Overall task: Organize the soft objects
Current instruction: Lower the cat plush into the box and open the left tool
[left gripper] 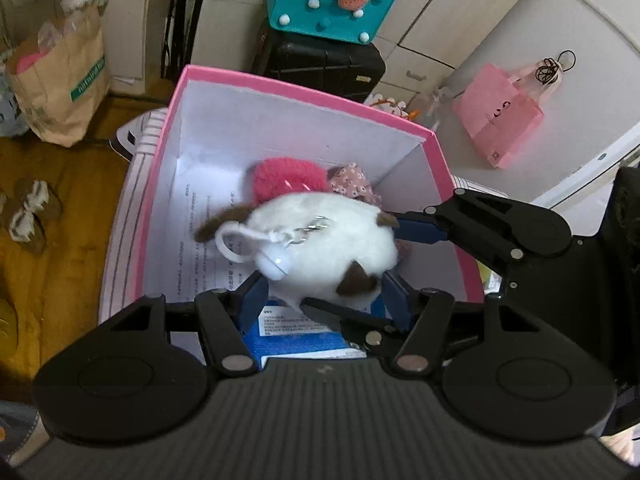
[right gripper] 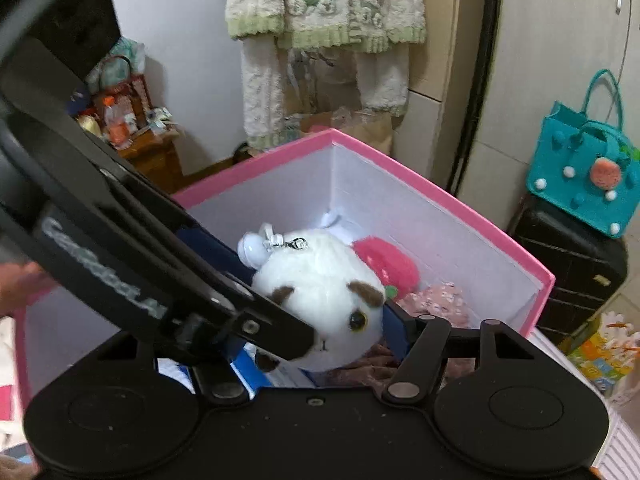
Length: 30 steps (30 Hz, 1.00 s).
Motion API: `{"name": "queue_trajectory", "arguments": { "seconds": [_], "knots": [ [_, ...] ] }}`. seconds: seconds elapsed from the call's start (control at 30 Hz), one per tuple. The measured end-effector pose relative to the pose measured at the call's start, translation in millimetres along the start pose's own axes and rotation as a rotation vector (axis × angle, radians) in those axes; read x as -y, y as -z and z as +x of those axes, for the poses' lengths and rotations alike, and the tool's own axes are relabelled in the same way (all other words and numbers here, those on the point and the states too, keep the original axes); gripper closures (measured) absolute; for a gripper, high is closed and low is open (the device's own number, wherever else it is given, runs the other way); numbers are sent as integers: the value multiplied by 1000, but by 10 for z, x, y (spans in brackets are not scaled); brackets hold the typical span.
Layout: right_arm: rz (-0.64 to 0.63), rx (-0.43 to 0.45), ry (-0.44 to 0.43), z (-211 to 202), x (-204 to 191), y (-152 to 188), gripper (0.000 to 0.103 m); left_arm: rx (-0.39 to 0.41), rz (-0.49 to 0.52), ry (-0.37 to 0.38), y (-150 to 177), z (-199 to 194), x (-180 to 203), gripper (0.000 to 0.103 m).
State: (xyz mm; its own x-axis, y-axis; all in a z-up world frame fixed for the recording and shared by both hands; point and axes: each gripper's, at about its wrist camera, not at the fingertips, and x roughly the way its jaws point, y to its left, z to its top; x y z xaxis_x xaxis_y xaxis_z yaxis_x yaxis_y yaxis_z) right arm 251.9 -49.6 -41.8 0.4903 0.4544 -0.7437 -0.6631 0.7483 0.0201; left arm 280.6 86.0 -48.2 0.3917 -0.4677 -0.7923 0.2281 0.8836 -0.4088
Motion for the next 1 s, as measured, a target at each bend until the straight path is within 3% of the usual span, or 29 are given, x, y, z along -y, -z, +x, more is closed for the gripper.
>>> {"name": "queue_trajectory", "arguments": {
  "seconds": [0.33,0.67,1.0],
  "knots": [
    [63,35,-15,-75,91,40,31,52,22,-7,10,-115,68,45],
    [92,76,9,-578,49,263,31,144,137,-120,186,-513,276,45],
    [57,147,9,-1245,-289,526,31,171,214,-153,519,-950,545,44]
  ]
}}
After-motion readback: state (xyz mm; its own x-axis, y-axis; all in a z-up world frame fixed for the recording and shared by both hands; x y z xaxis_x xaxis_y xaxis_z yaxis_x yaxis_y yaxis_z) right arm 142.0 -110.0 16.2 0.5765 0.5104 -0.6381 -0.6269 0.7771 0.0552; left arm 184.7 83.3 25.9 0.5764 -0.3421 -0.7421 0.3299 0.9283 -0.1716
